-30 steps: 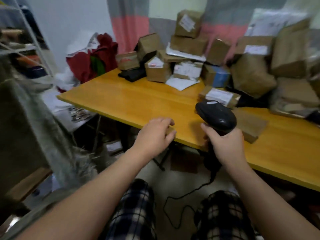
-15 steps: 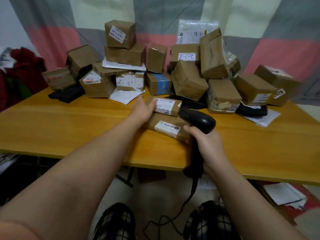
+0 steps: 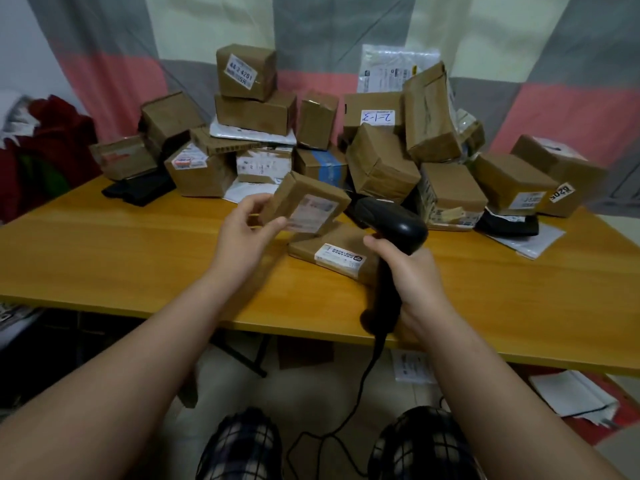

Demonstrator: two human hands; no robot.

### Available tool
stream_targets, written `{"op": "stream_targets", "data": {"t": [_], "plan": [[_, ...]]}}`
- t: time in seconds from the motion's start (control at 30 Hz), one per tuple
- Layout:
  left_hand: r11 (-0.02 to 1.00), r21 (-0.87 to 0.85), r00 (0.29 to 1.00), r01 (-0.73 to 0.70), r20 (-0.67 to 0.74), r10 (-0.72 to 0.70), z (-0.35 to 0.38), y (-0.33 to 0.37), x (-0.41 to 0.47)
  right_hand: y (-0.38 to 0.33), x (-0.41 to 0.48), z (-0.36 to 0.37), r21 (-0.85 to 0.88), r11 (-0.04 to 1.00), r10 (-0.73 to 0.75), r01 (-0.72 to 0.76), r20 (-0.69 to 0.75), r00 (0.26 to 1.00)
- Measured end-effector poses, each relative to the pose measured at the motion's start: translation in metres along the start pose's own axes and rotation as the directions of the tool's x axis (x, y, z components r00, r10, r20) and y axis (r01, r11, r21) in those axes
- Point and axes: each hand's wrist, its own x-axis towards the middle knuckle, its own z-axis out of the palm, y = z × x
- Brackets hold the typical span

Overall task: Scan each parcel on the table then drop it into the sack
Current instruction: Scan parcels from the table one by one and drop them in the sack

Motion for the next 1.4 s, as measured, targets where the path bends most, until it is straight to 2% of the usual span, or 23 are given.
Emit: {"op": "stream_targets", "data": {"t": [0.07, 0.17, 0.23, 0.33, 0.37, 0.4, 0.47, 0.5, 0.57, 0.67, 0.8, 0.9, 1.13, 1.23, 1.3, 1.4], "plan": [[0.950, 0.241, 0.980, -0.197, 0.012, 0.200, -0.022, -0.003, -0.020, 0.005, -0.006, 0.005, 0.059, 0.998, 0.022, -0.025, 0.053, 0.998], [0.731, 0.563, 0.917, -0.385, 0.146, 0.371, -0.044, -0.012, -0.049, 0.015, -0.016, 0.018, 0.128, 0.985, 0.100, -0.117, 0.133, 0.986], [0.625, 0.645, 0.896, -0.440, 0.266, 0.356, -0.049, -0.018, -0.064, 0.024, -0.022, 0.028, 0.085, 0.987, 0.118, -0.133, 0.160, 0.980], [0.581, 0.615, 0.836, -0.533, 0.486, 0.253, -0.047, -0.021, -0.077, 0.037, -0.031, 0.038, -0.011, 0.996, 0.090, -0.089, 0.166, 0.982], [0.601, 0.603, 0.834, -0.525, 0.505, 0.222, -0.046, -0.022, -0.078, 0.040, -0.034, 0.040, -0.021, 0.997, 0.078, -0.076, 0.165, 0.983], [0.652, 0.601, 0.866, -0.462, 0.463, 0.187, -0.046, -0.020, -0.077, 0.042, -0.036, 0.041, -0.026, 0.998, 0.064, -0.061, 0.170, 0.983], [0.770, 0.594, 0.964, -0.231, 0.246, 0.100, -0.048, -0.019, -0.069, 0.046, -0.037, 0.042, -0.061, 0.998, 0.035, -0.025, 0.181, 0.983], [0.799, 0.594, 0.988, -0.099, 0.153, 0.009, -0.050, -0.020, -0.063, 0.048, -0.037, 0.042, -0.089, 0.996, 0.019, -0.003, 0.181, 0.983], [0.789, 0.605, 0.972, 0.101, 0.111, -0.209, -0.056, -0.027, -0.048, 0.048, -0.037, 0.043, -0.158, 0.987, 0.002, 0.028, 0.185, 0.983], [0.814, 0.510, 0.871, 0.277, 0.225, -0.437, -0.060, -0.032, -0.033, 0.049, -0.036, 0.043, -0.237, 0.970, -0.007, 0.057, 0.208, 0.978], [0.818, 0.454, 0.813, 0.354, 0.283, -0.509, -0.061, -0.028, -0.026, 0.050, -0.035, 0.042, -0.268, 0.961, 0.006, 0.060, 0.238, 0.971], [0.826, 0.372, 0.808, 0.423, 0.257, -0.530, -0.063, -0.030, -0.033, 0.049, -0.035, 0.041, -0.250, 0.967, 0.023, 0.044, 0.257, 0.966], [0.891, 0.103, 0.869, 0.442, 0.196, -0.454, -0.066, -0.026, -0.057, 0.053, -0.039, 0.047, -0.287, 0.948, -0.041, 0.138, 0.320, 0.947], [0.916, -0.058, 0.915, 0.398, 0.105, -0.391, -0.066, -0.024, -0.063, 0.056, -0.040, 0.052, -0.291, 0.938, -0.111, 0.187, 0.257, 0.960], [0.940, -0.053, 0.942, 0.337, 0.030, -0.335, -0.067, -0.029, -0.065, 0.057, -0.043, 0.053, -0.289, 0.933, -0.155, 0.213, 0.210, 0.965], [0.961, 0.025, 0.961, 0.276, -0.018, -0.275, -0.069, -0.039, -0.070, 0.062, -0.052, 0.057, -0.405, 0.878, -0.154, 0.254, 0.263, 0.952]]}}
